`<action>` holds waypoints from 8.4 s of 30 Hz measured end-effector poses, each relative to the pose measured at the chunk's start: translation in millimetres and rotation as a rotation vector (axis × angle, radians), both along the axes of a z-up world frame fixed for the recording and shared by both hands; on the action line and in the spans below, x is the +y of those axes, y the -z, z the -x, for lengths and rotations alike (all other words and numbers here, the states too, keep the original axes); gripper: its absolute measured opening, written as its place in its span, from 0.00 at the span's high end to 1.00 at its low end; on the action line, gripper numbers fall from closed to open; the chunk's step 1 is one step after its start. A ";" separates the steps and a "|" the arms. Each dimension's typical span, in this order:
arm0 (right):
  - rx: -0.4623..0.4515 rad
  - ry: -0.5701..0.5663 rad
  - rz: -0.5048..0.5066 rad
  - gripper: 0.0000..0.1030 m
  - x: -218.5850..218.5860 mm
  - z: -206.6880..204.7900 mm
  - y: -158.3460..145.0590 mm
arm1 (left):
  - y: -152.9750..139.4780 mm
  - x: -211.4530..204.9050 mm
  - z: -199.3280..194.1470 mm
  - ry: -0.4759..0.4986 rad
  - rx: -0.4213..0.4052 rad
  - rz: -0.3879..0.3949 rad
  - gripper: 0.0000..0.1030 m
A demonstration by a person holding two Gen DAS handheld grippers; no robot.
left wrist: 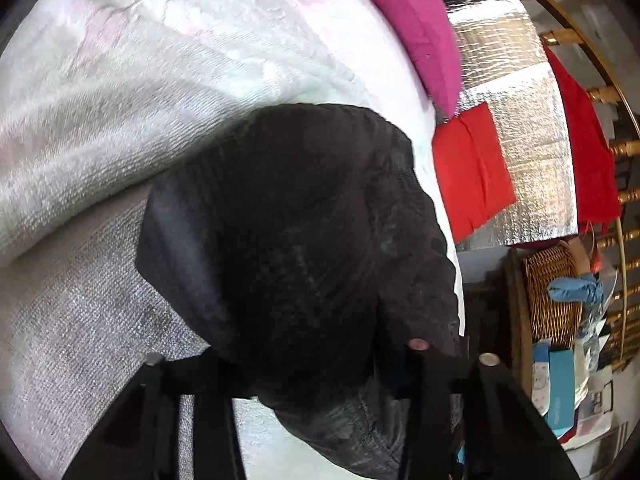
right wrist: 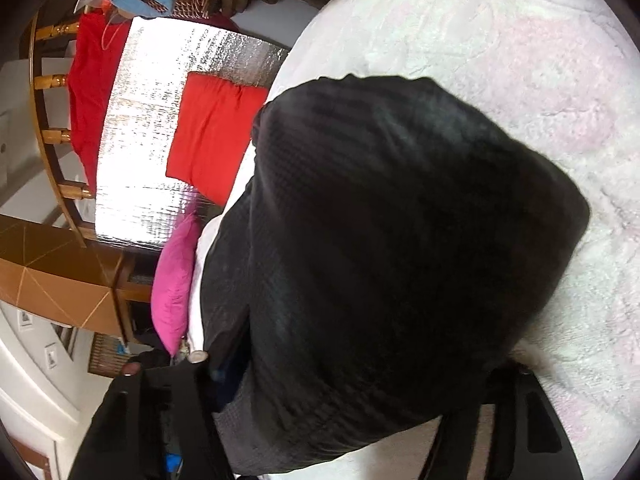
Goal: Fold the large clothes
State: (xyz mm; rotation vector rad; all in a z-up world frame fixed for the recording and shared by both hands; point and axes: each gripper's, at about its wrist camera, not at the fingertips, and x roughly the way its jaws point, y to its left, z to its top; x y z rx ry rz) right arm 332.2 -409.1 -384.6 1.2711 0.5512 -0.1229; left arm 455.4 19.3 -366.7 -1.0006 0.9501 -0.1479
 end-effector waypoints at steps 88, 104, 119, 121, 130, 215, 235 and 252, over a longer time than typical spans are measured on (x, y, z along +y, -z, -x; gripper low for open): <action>-0.059 -0.552 0.291 0.59 -56.8 -49.0 -77.6 | -50.2 -21.8 -50.0 0.552 -0.051 -0.139 0.70; 0.129 -0.426 0.248 0.28 -82.0 -27.3 -48.7 | -51.9 1.0 -42.0 0.425 0.048 -0.296 0.39; 0.209 -0.324 0.337 0.53 -77.9 24.4 -35.7 | -28.4 27.3 -31.1 0.347 0.083 -0.390 0.36; 0.219 -0.317 0.333 0.46 -79.6 24.4 -37.6 | -34.2 29.6 -29.5 0.330 0.078 -0.388 0.36; 0.074 -0.171 0.422 0.18 -85.6 9.5 -104.2 | -88.2 13.4 -21.1 0.263 -0.127 -0.551 0.19; -0.101 -0.042 1.129 0.22 186.0 336.8 -305.5 | -321.0 -66.6 403.1 0.132 -0.719 -1.056 0.00; -0.137 -0.063 1.122 0.22 219.6 337.1 -309.2 | -318.9 -45.1 410.3 0.071 -0.692 -1.037 0.00; -0.132 -0.056 1.103 0.22 215.9 334.1 -308.5 | -318.1 -42.3 409.2 0.078 -0.685 -1.039 0.00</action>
